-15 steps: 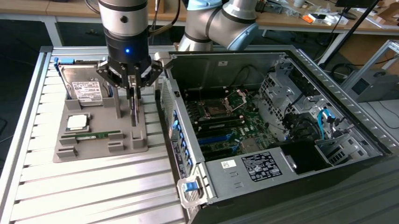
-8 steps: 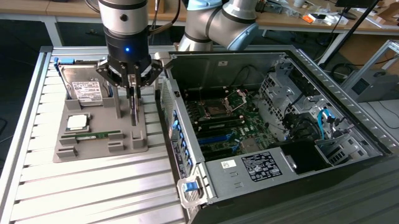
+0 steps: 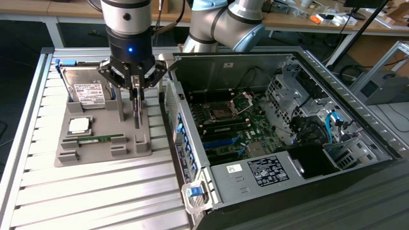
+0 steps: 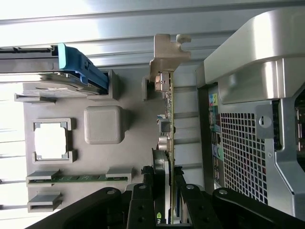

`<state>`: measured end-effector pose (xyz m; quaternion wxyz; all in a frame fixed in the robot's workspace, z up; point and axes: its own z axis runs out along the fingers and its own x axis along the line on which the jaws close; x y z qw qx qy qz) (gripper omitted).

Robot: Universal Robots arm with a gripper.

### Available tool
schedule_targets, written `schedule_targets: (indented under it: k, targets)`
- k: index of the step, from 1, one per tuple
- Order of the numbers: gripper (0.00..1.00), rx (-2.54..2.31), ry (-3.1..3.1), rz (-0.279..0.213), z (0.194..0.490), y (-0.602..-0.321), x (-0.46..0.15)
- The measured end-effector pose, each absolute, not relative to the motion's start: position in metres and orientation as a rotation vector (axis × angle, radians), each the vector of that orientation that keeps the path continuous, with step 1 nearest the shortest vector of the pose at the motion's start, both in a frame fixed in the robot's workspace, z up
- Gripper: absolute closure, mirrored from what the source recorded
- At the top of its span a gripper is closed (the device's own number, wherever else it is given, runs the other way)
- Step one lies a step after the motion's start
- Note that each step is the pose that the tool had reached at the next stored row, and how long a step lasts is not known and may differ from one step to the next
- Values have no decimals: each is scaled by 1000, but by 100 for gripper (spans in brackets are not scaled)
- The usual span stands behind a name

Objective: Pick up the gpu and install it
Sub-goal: 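Pick up the gpu and move the gpu toward the slot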

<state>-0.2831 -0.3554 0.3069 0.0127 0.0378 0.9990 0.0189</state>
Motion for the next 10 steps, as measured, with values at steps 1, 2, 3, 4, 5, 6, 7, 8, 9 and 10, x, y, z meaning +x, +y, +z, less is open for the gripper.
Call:
schedule_targets:
  k: [1, 2, 3, 4, 5, 6, 7, 8, 9, 10]
  targets:
    - [73, 118, 3113, 59, 307, -355, -283]
    - [73, 118, 3113, 59, 308, -355, -283]
    - [73, 118, 3113, 59, 308, -355, -283]
    - [73, 118, 3114, 59, 308, -355, -283]
    - [73, 118, 3113, 59, 309, -355, -283]
    - [73, 118, 3113, 59, 309, -355, -283]
    - [73, 118, 3113, 59, 309, -355, -283]
    - [73, 118, 3113, 59, 309, -355, -283]
    - [73, 118, 3113, 59, 310, -355, -283]
    - [73, 118, 3113, 59, 310, -355, -283]
